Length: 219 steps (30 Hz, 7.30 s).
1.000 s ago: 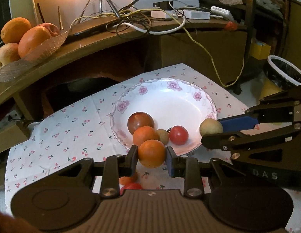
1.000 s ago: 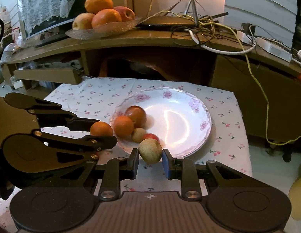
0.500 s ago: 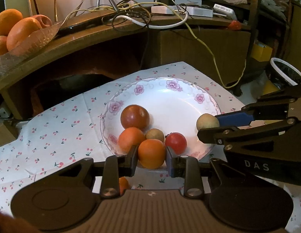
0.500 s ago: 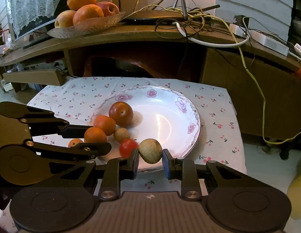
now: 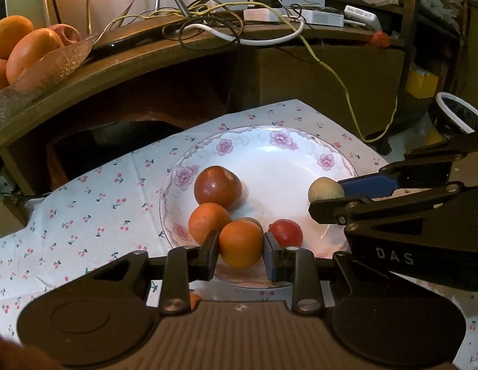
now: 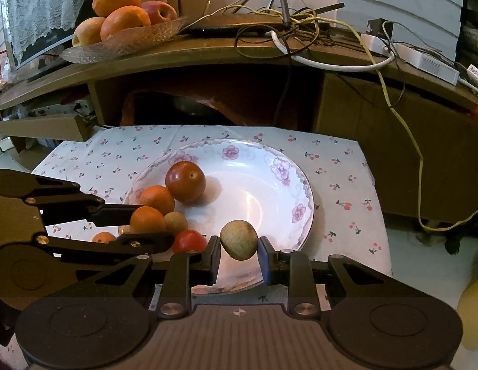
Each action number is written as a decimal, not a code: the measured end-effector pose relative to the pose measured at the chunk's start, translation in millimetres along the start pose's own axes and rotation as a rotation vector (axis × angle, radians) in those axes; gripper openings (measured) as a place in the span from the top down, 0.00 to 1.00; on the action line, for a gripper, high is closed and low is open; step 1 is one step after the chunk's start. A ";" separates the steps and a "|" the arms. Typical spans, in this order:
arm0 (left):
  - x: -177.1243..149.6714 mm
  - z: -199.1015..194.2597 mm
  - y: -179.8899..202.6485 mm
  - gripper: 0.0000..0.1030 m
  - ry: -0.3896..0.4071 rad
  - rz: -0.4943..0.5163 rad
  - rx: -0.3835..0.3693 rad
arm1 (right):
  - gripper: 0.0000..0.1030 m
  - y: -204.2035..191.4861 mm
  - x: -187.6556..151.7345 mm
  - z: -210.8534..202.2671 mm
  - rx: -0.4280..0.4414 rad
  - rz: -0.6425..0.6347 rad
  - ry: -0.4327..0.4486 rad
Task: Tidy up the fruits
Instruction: 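Carry the orange and pale fruit over the white plate and release both, then move both open tools back toward the remaining orange and tomato on the cloth, then grasp the red tomato with the right tool while the left tool grasps the orange, then lift the held orange and tomato and carry them toward the white plate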
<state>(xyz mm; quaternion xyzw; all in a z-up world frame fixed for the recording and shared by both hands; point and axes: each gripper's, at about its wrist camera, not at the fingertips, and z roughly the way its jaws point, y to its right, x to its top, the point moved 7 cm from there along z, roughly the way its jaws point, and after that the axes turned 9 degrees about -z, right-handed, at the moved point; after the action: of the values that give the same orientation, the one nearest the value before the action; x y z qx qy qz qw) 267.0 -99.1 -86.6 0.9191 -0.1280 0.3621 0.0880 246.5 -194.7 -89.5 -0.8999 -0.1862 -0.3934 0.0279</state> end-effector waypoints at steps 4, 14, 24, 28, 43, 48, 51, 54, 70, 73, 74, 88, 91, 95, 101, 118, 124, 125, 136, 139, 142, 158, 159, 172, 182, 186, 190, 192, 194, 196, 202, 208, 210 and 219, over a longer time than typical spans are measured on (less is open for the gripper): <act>1.2 0.5 -1.5 0.66 0.001 -0.009 0.003 | 0.72 -0.2 1.3 0.9 0.007 0.011 0.007; 2.4 -1.6 -0.8 0.63 0.006 -0.017 -0.002 | 0.69 4.5 3.2 -0.3 0.004 0.030 0.022; 11.0 -18.9 1.2 0.58 0.053 -0.006 -0.006 | 0.69 8.0 5.1 -8.6 -0.003 0.046 0.049; 13.2 -29.7 -2.6 0.56 0.070 -0.009 -0.002 | 0.69 4.6 5.5 -13.1 0.001 0.039 0.059; -5.4 -54.5 -36.6 0.52 0.052 -0.010 0.017 | 0.68 -19.4 4.0 -20.9 0.054 0.001 0.056; -21.3 -60.0 -50.3 0.52 0.017 -0.010 0.021 | 0.66 -38.9 -1.8 -21.5 0.094 -0.033 0.039; -25.9 -62.1 -60.3 0.52 0.012 -0.018 0.031 | 0.66 -52.9 -3.2 -20.7 0.128 -0.048 0.029; -29.7 -66.2 -71.7 0.52 0.012 -0.030 0.037 | 0.65 -67.0 -5.7 -21.5 0.171 -0.055 0.019; -40.0 -79.2 -122.4 0.51 0.022 -0.114 0.088 | 0.61 -123.7 -5.1 10.1 0.297 -0.079 -0.053; -41.4 -80.0 -126.8 0.51 0.021 -0.122 0.090 | 0.59 -128.7 -4.2 15.2 0.291 -0.091 -0.061; -41.4 -80.2 -127.3 0.51 0.021 -0.125 0.088 | 0.59 -129.3 -4.0 16.8 0.289 -0.090 -0.065; -41.8 -62.0 -95.6 0.51 -0.011 -0.080 0.022 | 0.65 -114.3 -12.2 3.0 0.261 -0.087 -0.097; -42.9 -51.5 -82.6 0.51 -0.030 -0.069 -0.003 | 0.65 -99.5 -17.2 -4.1 0.238 -0.066 -0.103; -42.9 -36.2 -66.3 0.51 -0.049 -0.040 -0.003 | 0.65 -78.6 -28.5 -6.4 0.199 -0.035 -0.124; -41.1 -15.0 -49.0 0.50 -0.067 -0.034 -0.015 | 0.65 -59.4 -38.9 -10.1 0.182 -0.016 -0.140; -49.7 -16.2 -40.6 0.66 -0.066 -0.035 0.005 | 0.65 -51.9 -43.1 -15.6 0.165 -0.029 -0.138; -68.4 -40.8 -32.3 0.66 -0.088 -0.017 -0.005 | 0.65 -56.5 -50.3 -22.2 0.168 -0.079 -0.133; -72.5 -47.2 -30.6 0.66 -0.091 -0.014 -0.005 | 0.65 -56.5 -51.6 -24.6 0.165 -0.082 -0.133; -108.8 -96.3 -19.9 0.66 -0.141 -0.036 -0.017 | 0.65 -76.2 -70.8 -55.8 0.183 -0.135 -0.129; -121.5 -93.7 -15.5 0.66 -0.167 -0.014 -0.022 | 0.65 -82.0 -78.5 -59.1 0.181 -0.139 -0.142; -126.4 -90.4 -14.4 0.65 -0.176 -0.007 -0.024 | 0.65 -85.9 -82.9 -59.4 0.172 -0.141 -0.151; -128.6 -90.4 -14.5 0.52 -0.158 0.017 -0.041 | 0.61 -91.0 -85.8 -57.9 0.175 -0.179 -0.141; -129.0 -90.5 -13.4 0.52 -0.156 0.022 -0.042 | 0.60 -90.1 -85.8 -58.2 0.174 -0.177 -0.142; -128.6 -90.7 -8.8 0.52 -0.145 0.024 -0.005 | 0.59 -91.4 -87.8 -59.0 0.164 -0.210 -0.136; -127.3 -91.5 -0.9 0.65 -0.151 0.040 0.005 | 0.66 -92.3 -86.3 -58.3 0.141 -0.222 -0.144; -125.0 -93.0 0.8 0.65 -0.144 0.044 0.009 | 0.67 -92.1 -86.3 -58.7 0.140 -0.219 -0.145; -121.7 -93.9 2.1 0.65 -0.136 0.045 0.011 | 0.67 -92.2 -83.9 -60.9 0.139 -0.217 -0.135; -119.9 -93.9 2.0 0.65 -0.132 0.046 0.013 | 0.67 -91.9 -81.8 -62.3 0.138 -0.215 -0.128; -117.9 -93.6 2.2 0.65 -0.129 0.045 0.015 | 0.67 -91.6 -79.8 -63.2 0.136 -0.212 -0.122; -116.1 -93.7 2.3 0.65 -0.123 0.045 0.017 | 0.67 -92.0 -77.9 -63.9 0.135 -0.212 -0.117; -109.1 -93.9 3.2 0.65 -0.105 0.045 0.020 | 0.67 -92.4 -73.2 -66.0 0.137 -0.205 -0.103; -106.7 -92.7 4.3 0.65 -0.101 0.050 0.023 | 0.67 -91.7 -71.3 -66.8 0.136 -0.196 -0.097; -105.5 -92.4 4.7 0.65 -0.100 0.049 0.022 | 0.67 -91.0 -70.0 -68.1 0.136 -0.191 -0.093; -99.5 -93.0 4.2 0.65 -0.087 0.045 0.025 | 0.67 -88.6 -65.6 -70.6 0.130 -0.175 -0.083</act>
<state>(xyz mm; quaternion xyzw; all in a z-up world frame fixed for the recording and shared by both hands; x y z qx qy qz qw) 135.8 -62.4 -87.6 0.9319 -0.1479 0.3253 0.0627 124.9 -146.7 -96.5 -0.8920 -0.2900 -0.3438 0.0439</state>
